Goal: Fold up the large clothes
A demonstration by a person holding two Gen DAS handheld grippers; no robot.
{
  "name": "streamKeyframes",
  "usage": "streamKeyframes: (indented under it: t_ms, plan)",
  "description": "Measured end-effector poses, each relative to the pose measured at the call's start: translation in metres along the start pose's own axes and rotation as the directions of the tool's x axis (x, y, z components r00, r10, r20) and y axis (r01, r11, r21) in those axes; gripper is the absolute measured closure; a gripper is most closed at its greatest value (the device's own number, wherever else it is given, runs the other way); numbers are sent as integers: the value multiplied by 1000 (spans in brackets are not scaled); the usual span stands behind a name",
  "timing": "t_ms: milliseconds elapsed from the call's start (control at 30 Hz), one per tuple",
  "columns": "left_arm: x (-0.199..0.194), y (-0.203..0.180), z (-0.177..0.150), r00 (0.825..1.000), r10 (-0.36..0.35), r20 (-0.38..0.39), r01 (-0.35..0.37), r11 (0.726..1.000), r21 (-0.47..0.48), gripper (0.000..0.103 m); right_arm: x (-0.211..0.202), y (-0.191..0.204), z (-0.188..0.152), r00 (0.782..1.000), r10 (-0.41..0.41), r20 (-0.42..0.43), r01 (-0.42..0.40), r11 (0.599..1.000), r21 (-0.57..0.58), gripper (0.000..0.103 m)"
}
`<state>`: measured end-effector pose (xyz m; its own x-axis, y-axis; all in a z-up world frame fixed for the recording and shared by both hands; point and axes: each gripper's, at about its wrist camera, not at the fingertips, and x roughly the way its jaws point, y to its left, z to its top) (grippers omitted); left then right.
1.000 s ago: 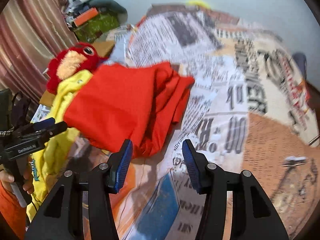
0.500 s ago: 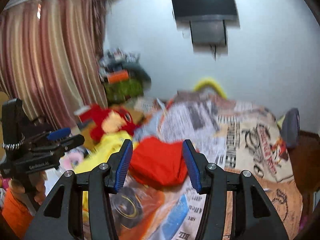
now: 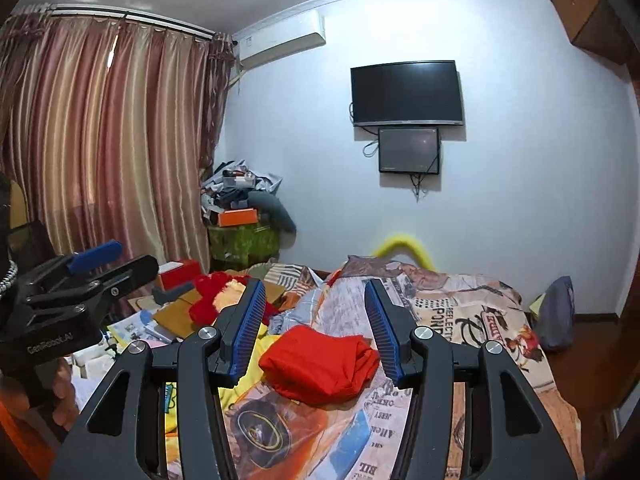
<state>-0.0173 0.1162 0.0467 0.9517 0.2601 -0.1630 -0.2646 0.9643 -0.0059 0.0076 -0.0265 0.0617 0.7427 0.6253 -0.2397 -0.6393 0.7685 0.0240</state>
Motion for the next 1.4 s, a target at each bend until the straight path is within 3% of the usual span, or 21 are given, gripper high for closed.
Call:
streamKeyframes:
  t_ms: [167, 367, 1400]
  plan:
    - [-2, 1, -5, 1000, 5, -1, -5, 1000, -22, 6, -6, -2, -1, 999, -41, -4, 41, 999, 27, 27]
    - [0, 5, -10, 1000, 2, -19, -3, 999, -49, 4, -10, -4, 2, 998, -64, 3, 63, 997, 32, 18]
    - [12, 5, -21, 998, 9, -58, -13, 997, -71, 2, -14, 7, -6, 996, -86, -18, 86, 996, 2, 18]
